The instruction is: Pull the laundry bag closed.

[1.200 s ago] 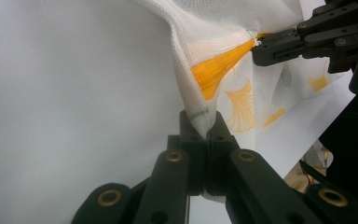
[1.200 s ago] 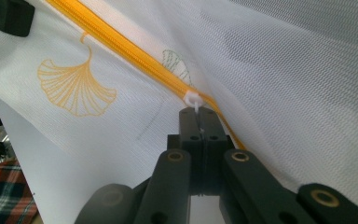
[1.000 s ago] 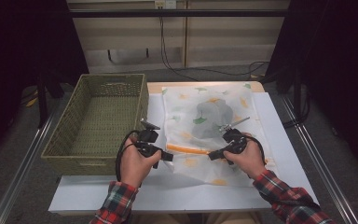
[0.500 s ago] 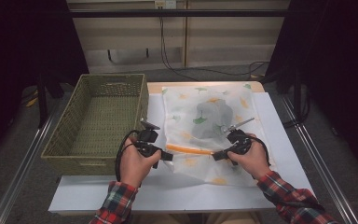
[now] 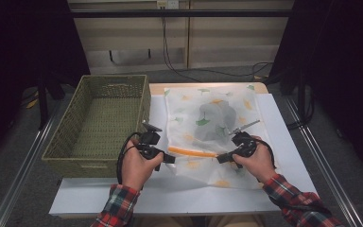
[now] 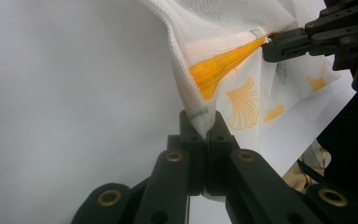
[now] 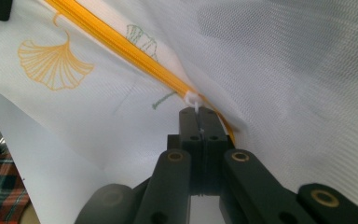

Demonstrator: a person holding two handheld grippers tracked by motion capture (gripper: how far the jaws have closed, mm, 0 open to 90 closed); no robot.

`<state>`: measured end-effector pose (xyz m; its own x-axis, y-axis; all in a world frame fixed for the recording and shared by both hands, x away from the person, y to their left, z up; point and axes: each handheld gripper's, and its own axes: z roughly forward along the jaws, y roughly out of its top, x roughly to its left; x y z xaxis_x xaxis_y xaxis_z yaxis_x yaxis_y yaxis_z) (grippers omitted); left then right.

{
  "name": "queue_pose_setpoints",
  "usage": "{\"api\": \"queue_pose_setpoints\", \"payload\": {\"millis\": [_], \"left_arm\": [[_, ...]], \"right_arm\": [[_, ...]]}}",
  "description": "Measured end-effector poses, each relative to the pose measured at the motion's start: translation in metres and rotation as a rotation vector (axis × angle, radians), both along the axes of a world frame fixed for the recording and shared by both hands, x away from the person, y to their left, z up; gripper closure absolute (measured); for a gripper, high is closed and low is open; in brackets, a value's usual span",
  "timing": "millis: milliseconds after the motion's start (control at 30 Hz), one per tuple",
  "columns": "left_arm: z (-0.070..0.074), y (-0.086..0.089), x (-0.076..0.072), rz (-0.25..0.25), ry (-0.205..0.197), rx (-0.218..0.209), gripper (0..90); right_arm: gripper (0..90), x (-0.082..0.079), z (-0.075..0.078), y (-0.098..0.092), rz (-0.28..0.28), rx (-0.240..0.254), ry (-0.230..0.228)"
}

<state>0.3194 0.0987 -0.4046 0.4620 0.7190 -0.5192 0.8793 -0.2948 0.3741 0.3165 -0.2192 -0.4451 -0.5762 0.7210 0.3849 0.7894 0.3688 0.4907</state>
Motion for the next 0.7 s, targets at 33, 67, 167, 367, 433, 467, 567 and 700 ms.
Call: {"api": "queue_pose_setpoints", "payload": {"millis": [33,67,167,367,433,467,567,700], "left_arm": [[0.0002,-0.0001,-0.0001,0.002,0.005,-0.008,88.7],[0.0003,-0.0001,-0.0002,0.002,0.005,-0.006,88.7],[0.0004,0.0000,-0.0001,-0.002,0.004,-0.006,88.7],[0.0008,0.0004,0.0006,-0.004,0.010,-0.001,88.7],[0.0009,0.0001,0.0006,-0.004,0.008,0.000,88.7],[0.0011,0.0001,0.0006,-0.002,0.008,0.001,88.7],[0.0016,0.0008,0.0009,-0.008,0.005,-0.001,88.7],[0.0015,0.0009,0.0011,-0.003,0.010,-0.008,88.7]], "right_arm": [[90.0,-0.0001,-0.0002,-0.0001,-0.002,-0.005,0.000],[90.0,0.0001,-0.0007,-0.0008,0.002,0.001,0.001],[90.0,-0.0004,-0.0013,-0.0017,-0.006,0.005,0.006],[90.0,-0.0008,-0.0015,-0.0042,-0.010,0.000,0.006],[90.0,-0.0010,-0.0017,-0.0052,-0.007,0.009,0.004],[90.0,-0.0012,-0.0013,-0.0053,-0.007,0.005,0.006],[90.0,-0.0015,-0.0012,-0.0057,-0.015,0.003,0.006],[90.0,-0.0015,-0.0007,-0.0075,-0.012,0.001,0.005]]}}
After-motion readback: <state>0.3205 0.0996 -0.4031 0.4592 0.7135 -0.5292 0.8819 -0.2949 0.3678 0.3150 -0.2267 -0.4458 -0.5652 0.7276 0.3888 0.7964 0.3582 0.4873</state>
